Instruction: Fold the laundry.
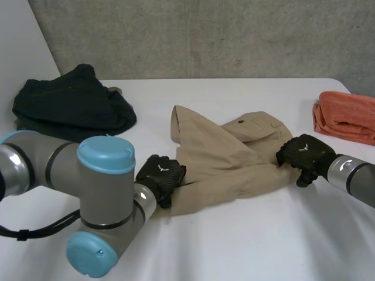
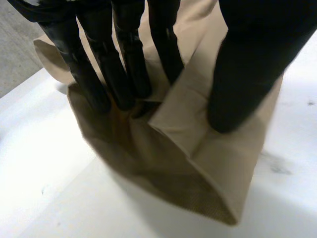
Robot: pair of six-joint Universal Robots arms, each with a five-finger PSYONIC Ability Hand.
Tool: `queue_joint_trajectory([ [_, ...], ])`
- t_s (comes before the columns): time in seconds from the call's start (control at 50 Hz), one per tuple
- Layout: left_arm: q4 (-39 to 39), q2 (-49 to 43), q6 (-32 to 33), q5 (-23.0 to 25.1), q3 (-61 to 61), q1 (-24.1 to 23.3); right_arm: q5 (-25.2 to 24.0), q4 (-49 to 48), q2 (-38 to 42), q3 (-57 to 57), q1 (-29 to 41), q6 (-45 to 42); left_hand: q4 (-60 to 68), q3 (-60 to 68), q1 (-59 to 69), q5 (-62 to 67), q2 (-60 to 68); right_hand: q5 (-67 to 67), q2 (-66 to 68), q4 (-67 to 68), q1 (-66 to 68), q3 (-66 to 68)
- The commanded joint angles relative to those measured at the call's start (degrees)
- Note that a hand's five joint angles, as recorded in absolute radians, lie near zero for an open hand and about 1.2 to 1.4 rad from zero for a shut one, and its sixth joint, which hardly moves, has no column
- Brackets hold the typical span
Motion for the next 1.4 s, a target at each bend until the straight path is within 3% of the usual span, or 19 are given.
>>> queue_joint_trajectory([
  [0.02, -0.1, -2.1, 1.0, -1.1, 2.8, 0.3, 1.5, -3.9, -0.1, -0.5, 0.8, 0.3, 26.3, 25.5, 24.5, 26.7, 25.4, 36.3, 35.4, 36.3, 36.6, 35.6],
  [0.1, -3.3, 4.5, 0.2, -4.2, 2.2, 0.7, 3.3, -1.1, -4.6, -1.4, 1.6, 2.1, 26.3, 25.5, 24.5, 26.7, 25.4, 36.3, 35.4, 36.3, 36.6, 35.6],
  [0.26, -8.1, 27.2, -3.6, -3.4, 1.1, 1.9, 3.3, 12.4, -20.2, -11.9, 1.0, 3.5, 26.3, 25.5, 24.5, 26.7, 25.4, 36.3, 35.4, 36.3, 36.6, 35.6],
  [0.38, -12.8, 34.7, -4.2, -1.7, 3.1, 2.3, 1.0, 21.2, -22.0, -22.7, 1.3, 5.8, 26.3, 25.5, 24.5, 26.7, 25.4, 36.3, 35.4, 36.3, 36.6, 35.6],
  [0.46, -14.0, 32.6, -4.1, -2.7, 4.2, 3.3, 2.2, 20.7, -19.2, -25.2, 5.3, 8.2, 26.3, 25.5, 24.5, 26.7, 25.4, 36.3, 35.4, 36.3, 36.6, 35.6],
  [0.56, -12.5, 23.0, -3.2, -3.3, 5.7, 5.3, 7.6, 17.7, -9.8, -26.3, 10.1, 6.8, 26.3, 25.5, 24.5, 26.7, 25.4, 36.3, 35.4, 36.3, 36.6, 35.6],
  [0.68, -2.2, 8.9, 1.0, -3.0, 14.0, 9.0, 17.9, 7.5, 3.2, -33.7, 13.1, 6.6, 26.3, 25.5, 24.5, 26.7, 25.4, 36.3, 35.4, 36.3, 36.6, 35.6],
  [0.76, 9.7, 5.2, 2.0, 1.3, 23.6, 11.8, 22.1, -4.5, 7.6, -43.0, 14.6, 9.1, 26.3, 25.5, 24.5, 26.7, 25.4, 36.3, 35.4, 36.3, 36.6, 35.6],
  [0.86, 20.8, 9.8, -1.6, 6.4, 27.3, 12.2, 19.1, -22.2, 4.4, -45.2, 14.5, 16.4, 26.3, 25.5, 24.5, 26.7, 25.4, 36.3, 35.4, 36.3, 36.6, 35.6],
  [0.9, 24.0, 12.7, -3.4, 6.1, 27.1, 11.4, 16.9, -30.0, 1.7, -43.7, 14.4, 21.3, 26.3, 25.5, 24.5, 26.7, 25.4, 36.3, 35.4, 36.3, 36.6, 35.6],
  [0.96, 23.0, 15.3, -3.7, 4.5, 25.3, 10.8, 14.1, -33.4, -0.9, -41.7, 13.6, 25.0, 26.3, 25.5, 24.5, 26.7, 25.4, 36.3, 35.4, 36.3, 36.6, 35.6],
  [1.1, 12.6, 23.7, -3.5, -0.4, 14.8, 10.7, 4.7, -24.2, -5.3, -38.6, 10.3, 27.6, 26.3, 25.5, 24.5, 26.7, 25.4, 36.3, 35.4, 36.3, 36.6, 35.6],
  [1.26, 10.4, 27.8, -3.5, 0.6, -2.8, 10.2, -5.9, -7.4, -4.4, -31.9, 7.6, 23.4, 26.3, 25.5, 24.5, 26.7, 25.4, 36.3, 35.4, 36.3, 36.6, 35.6],
  [1.4, 11.0, 22.2, -3.4, 0.7, -13.0, 9.0, -7.1, -1.5, 1.3, -23.1, 7.9, 12.0, 26.3, 25.5, 24.5, 26.7, 25.4, 36.3, 35.4, 36.3, 36.6, 35.6],
])
